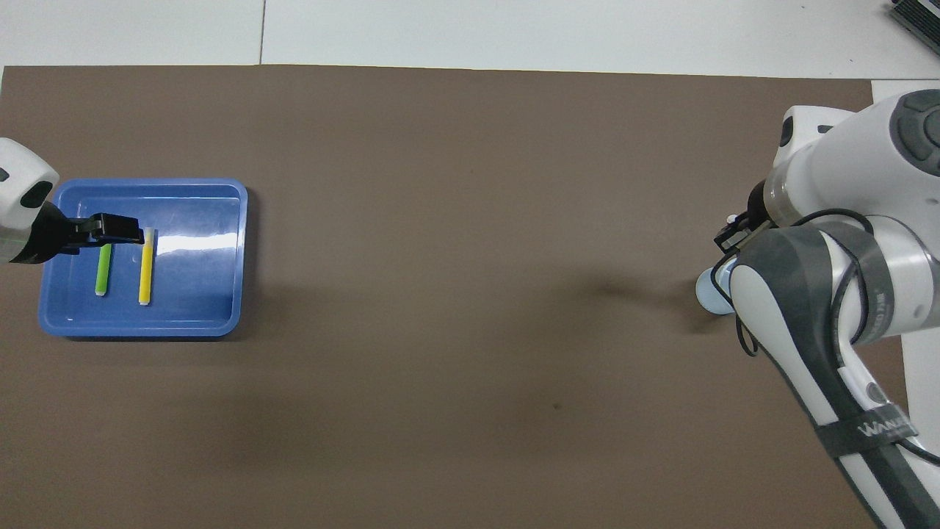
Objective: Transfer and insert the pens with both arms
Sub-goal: 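Lower the purple pen into the white cup and open the right gripper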
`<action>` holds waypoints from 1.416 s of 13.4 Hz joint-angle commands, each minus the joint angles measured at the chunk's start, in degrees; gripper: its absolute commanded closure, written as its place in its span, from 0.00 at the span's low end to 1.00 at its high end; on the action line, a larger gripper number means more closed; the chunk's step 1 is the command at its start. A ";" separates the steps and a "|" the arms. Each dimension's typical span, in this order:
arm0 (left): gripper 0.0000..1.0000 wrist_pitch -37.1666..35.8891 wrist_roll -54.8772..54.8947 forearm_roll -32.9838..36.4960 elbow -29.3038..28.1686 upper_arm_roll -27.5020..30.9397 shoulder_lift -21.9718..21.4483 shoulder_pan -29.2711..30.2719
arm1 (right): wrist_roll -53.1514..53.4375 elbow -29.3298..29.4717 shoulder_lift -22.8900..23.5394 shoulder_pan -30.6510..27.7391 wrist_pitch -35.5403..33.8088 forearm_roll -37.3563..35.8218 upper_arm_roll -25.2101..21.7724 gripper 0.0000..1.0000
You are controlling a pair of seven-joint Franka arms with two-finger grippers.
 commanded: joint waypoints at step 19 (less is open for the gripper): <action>0.08 15.17 17.51 -1.77 1.53 -0.57 15.75 4.85 | -1.74 -18.31 -8.56 -5.61 13.32 -0.36 0.96 0.00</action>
